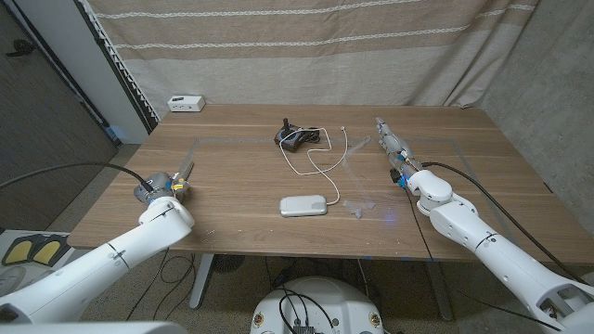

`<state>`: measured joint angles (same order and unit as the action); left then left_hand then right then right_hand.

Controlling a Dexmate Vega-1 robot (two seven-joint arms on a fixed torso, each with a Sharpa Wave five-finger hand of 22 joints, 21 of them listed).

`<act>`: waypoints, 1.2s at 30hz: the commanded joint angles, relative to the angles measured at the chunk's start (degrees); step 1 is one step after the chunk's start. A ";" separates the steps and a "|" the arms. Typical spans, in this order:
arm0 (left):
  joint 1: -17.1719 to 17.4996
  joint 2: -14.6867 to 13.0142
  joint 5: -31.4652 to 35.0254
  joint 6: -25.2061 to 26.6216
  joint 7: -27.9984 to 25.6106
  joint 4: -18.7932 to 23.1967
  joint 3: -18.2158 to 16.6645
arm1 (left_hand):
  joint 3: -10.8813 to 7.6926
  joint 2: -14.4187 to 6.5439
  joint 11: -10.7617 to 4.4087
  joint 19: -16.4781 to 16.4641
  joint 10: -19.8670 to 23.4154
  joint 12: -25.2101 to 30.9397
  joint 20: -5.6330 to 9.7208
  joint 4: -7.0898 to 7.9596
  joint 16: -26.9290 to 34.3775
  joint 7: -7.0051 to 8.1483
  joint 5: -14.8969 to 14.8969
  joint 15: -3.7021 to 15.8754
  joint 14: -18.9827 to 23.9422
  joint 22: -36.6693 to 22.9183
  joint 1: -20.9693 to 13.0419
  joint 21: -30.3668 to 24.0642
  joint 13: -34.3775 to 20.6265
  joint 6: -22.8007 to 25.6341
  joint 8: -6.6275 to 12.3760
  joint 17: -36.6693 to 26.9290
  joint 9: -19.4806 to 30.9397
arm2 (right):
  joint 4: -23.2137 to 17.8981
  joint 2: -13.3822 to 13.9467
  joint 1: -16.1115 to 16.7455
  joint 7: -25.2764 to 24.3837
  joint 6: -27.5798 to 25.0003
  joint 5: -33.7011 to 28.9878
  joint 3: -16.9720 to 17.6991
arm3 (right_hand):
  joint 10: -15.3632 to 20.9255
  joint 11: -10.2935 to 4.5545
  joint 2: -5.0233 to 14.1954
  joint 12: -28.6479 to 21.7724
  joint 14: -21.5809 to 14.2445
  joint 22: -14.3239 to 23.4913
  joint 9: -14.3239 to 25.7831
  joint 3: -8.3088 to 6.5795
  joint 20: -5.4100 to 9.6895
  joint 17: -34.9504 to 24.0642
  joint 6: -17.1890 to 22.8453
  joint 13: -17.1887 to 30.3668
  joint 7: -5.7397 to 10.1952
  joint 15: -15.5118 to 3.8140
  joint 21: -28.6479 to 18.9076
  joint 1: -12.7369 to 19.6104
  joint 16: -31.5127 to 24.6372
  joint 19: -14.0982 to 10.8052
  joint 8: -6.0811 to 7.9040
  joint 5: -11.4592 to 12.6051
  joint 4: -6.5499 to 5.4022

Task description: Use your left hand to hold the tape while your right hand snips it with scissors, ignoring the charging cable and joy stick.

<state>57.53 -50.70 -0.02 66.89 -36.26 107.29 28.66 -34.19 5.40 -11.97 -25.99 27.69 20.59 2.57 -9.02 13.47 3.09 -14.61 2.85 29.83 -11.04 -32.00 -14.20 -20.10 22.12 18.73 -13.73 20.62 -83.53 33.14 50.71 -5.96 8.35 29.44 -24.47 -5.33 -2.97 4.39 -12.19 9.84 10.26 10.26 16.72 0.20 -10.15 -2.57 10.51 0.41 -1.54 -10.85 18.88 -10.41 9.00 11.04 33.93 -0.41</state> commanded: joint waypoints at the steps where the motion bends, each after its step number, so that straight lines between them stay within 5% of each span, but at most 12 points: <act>1: -0.87 0.25 0.42 1.30 0.16 -0.25 1.07 | -0.57 -0.34 -0.32 -0.54 0.54 0.51 3.47 -0.23 -0.31 0.58 -0.17 9.40 0.62 -0.29 -0.90 -0.04 -0.27 0.21 0.60 -0.28 0.14 | 0.22 0.19 -0.31 0.36 0.13 -0.08 -0.07 | -0.37 0.01 0.32 -0.11 4.00 0.16 0.24 0.10 -0.35 -0.07 -0.53 0.24 0.06 -1.74 -0.58 0.22 -0.11 0.19 0.09 0.12 0.43; 15: 0.37 0.33 0.29 0.80 -0.72 0.13 -0.03 | -4.19 -1.22 -0.32 -4.26 4.31 1.90 4.68 -0.92 0.08 1.62 0.64 9.71 5.58 -0.35 -7.75 -1.37 -0.56 2.87 1.91 0.38 0.45 | -0.38 0.16 -0.02 0.34 -0.34 0.08 -0.28 | -0.38 0.01 0.35 -0.11 4.01 0.16 0.24 0.11 -0.37 -0.07 -0.49 0.24 0.01 -1.73 -0.58 0.21 -0.10 0.16 0.10 0.09 0.43; 23: 0.33 1.27 1.21 1.13 -2.06 -0.28 0.38 | -8.51 -0.88 -0.20 -7.24 13.00 5.09 5.98 -0.71 1.92 2.12 2.56 10.19 18.80 -0.55 -12.50 -2.67 -1.18 9.43 4.18 0.90 -0.39 | -0.47 0.24 -0.13 0.48 -0.40 0.17 -0.22 | -0.39 0.01 0.34 -0.10 4.02 0.16 0.24 0.13 -0.38 -0.07 -0.51 0.24 0.02 -1.71 -0.62 0.21 -0.09 0.04 0.09 0.08 0.43; 26: 0.01 1.34 1.13 1.63 -1.64 -0.35 0.70 | -10.67 0.08 -0.15 -12.04 16.12 6.05 7.17 -0.69 1.86 2.28 3.16 10.39 24.17 -1.57 -14.44 -5.48 -1.42 10.69 3.95 1.10 -1.62 | -0.33 0.20 -0.16 0.77 -0.23 0.40 -0.16 | -0.41 0.00 0.35 -0.09 4.01 0.15 0.24 0.13 -0.36 -0.07 -0.53 0.24 0.06 -1.72 -0.64 0.22 -0.09 -0.02 0.08 0.07 0.44; 30: -0.55 1.62 1.28 2.11 -1.35 -0.62 1.46 | -12.11 1.31 -0.23 -22.62 18.04 6.59 7.71 -0.52 1.16 2.41 3.83 10.64 29.84 -3.28 -15.90 -12.24 -1.86 12.36 4.03 1.12 -1.95 | -0.39 0.45 -0.16 1.24 -0.54 0.92 0.04 | -0.41 0.03 0.36 -0.09 4.00 0.15 0.24 0.13 -0.39 -0.07 -0.55 0.24 0.00 -1.72 -0.71 0.22 -0.10 -0.21 0.07 0.07 0.44; 36: -0.96 1.76 0.57 2.20 -0.36 -0.49 1.42 | -12.36 2.16 -0.28 -28.29 18.13 6.80 7.67 -0.24 0.28 2.77 4.01 10.57 32.05 -3.15 -16.45 -15.84 -2.38 12.19 3.64 1.14 -1.65 | -0.24 0.69 -0.16 1.65 -0.43 1.42 0.39 | -0.45 0.02 0.38 -0.08 3.99 0.15 0.24 0.12 -0.46 -0.07 -0.57 0.24 0.00 -1.72 -0.77 0.24 -0.09 -0.41 0.06 0.06 0.44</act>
<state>57.21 -49.49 1.09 68.82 -37.75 106.91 29.47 -46.21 7.36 -12.38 -48.16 45.51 26.98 4.62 -9.49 14.13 5.62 -10.99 8.68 54.73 -12.65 -47.83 -28.61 -22.14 34.09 22.53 -12.37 18.73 -83.85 33.51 50.61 -5.03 8.00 29.99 -24.65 -5.33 -2.97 4.39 -12.19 9.84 10.26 10.26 16.72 -0.01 -10.15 -2.57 10.51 0.41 -1.54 -11.31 18.88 -10.42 8.79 11.04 33.93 -0.41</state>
